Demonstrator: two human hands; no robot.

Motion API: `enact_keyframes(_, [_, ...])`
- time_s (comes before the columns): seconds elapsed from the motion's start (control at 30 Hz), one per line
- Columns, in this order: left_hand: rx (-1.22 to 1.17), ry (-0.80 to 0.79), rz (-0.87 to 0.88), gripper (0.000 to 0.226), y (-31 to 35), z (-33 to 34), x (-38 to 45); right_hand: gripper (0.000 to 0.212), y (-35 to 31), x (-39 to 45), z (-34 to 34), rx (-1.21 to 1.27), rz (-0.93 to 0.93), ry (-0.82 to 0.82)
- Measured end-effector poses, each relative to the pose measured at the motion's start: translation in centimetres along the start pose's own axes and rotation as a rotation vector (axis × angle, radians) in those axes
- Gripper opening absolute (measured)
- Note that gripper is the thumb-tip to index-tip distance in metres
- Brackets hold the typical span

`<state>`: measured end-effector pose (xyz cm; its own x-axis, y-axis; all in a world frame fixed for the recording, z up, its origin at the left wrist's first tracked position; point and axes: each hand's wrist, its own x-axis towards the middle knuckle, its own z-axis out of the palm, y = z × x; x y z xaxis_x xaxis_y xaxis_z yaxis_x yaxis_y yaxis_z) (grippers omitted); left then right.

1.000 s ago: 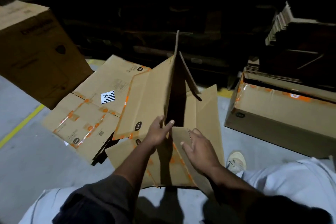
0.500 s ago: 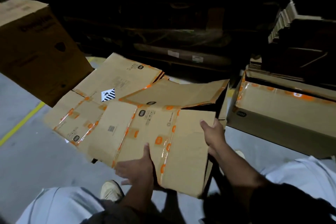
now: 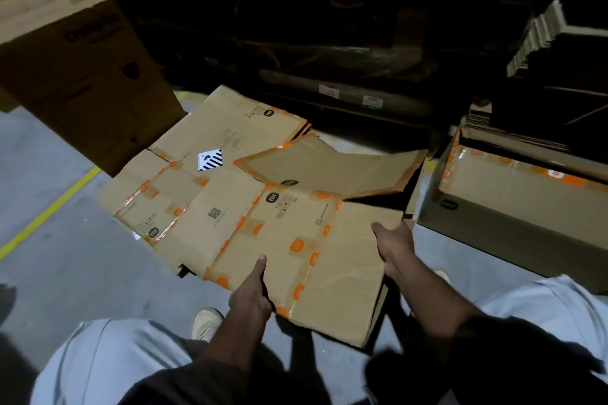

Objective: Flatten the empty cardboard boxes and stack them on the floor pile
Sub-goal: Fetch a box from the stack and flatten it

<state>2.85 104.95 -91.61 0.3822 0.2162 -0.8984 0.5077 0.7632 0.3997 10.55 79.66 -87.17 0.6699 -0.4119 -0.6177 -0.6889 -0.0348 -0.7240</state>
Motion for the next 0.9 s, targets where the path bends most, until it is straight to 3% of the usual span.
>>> enact_keyframes(0.1, [0.107,0.038,0.040,0.008,1.0,0.7,-4.6,0.068,2.2,-1.6,-0.7,-0.365,0.119,0.049])
enact_keyframes(0.13, [0.117,0.032,0.039,0.010,1.5,0.4,-4.9,0.075,3.8,-1.2,-0.8,-0.444,0.171,0.006])
enact_keyframes(0.2, [0.115,0.020,0.075,0.012,3.1,-0.6,-4.3,0.099,7.6,1.5,-0.3,-0.367,0.292,-0.136])
enact_keyframes(0.23, [0.138,0.034,0.125,0.028,3.6,-1.0,-4.3,0.101,9.3,2.7,0.3,-0.259,0.359,-0.216])
enact_keyframes(0.27, [0.166,0.042,0.173,0.040,3.7,-1.5,-4.3,0.088,11.1,4.6,1.0,-0.199,0.410,-0.288])
enact_keyframes(0.33, [0.189,-0.057,0.219,0.030,4.1,-2.1,-6.2,0.067,12.0,5.6,1.8,-0.147,0.506,-0.395])
enact_keyframes(0.4, [0.117,-0.159,0.222,0.018,4.5,-2.1,-8.5,0.073,13.3,7.9,2.2,-0.082,0.447,-0.424])
enact_keyframes(0.47, [0.103,-0.208,0.264,0.041,6.0,-3.6,-8.0,0.082,13.8,10.4,3.6,0.136,0.444,-0.432])
enact_keyframes(0.53, [0.058,-0.204,0.310,0.073,7.6,-5.4,-6.2,0.066,8.2,4.0,2.5,0.279,0.378,-0.350])
enact_keyframes(0.57, [0.053,-0.192,0.321,0.073,8.4,-6.3,-6.2,0.059,6.3,2.8,2.2,0.342,0.353,-0.311])
enact_keyframes(0.63, [0.012,-0.206,0.301,0.036,9.8,-7.2,-7.7,0.070,2.8,1.4,1.8,0.460,0.290,-0.358])
enact_keyframes(0.67, [-0.003,-0.216,0.302,0.019,10.5,-7.5,-8.3,0.093,2.0,2.2,2.2,0.495,0.272,-0.380])
enact_keyframes(0.7, [-0.020,-0.226,0.301,0.015,11.1,-7.5,-9.1,0.113,1.3,3.0,2.8,0.514,0.253,-0.386])
enact_keyframes(0.73, [-0.047,-0.239,0.313,0.017,11.9,-7.7,-9.5,0.116,0.3,3.2,3.1,0.524,0.219,-0.407])
enact_keyframes(0.83, [-0.133,-0.251,0.387,0.031,14.4,-7.7,-10.1,0.071,-4.8,0.1,4.4,0.521,0.072,-0.353])
enact_keyframes(0.9, [-0.169,-0.274,0.391,0.032,16.0,-6.9,-10.5,0.060,-7.1,-0.3,6.3,0.518,0.013,-0.347])
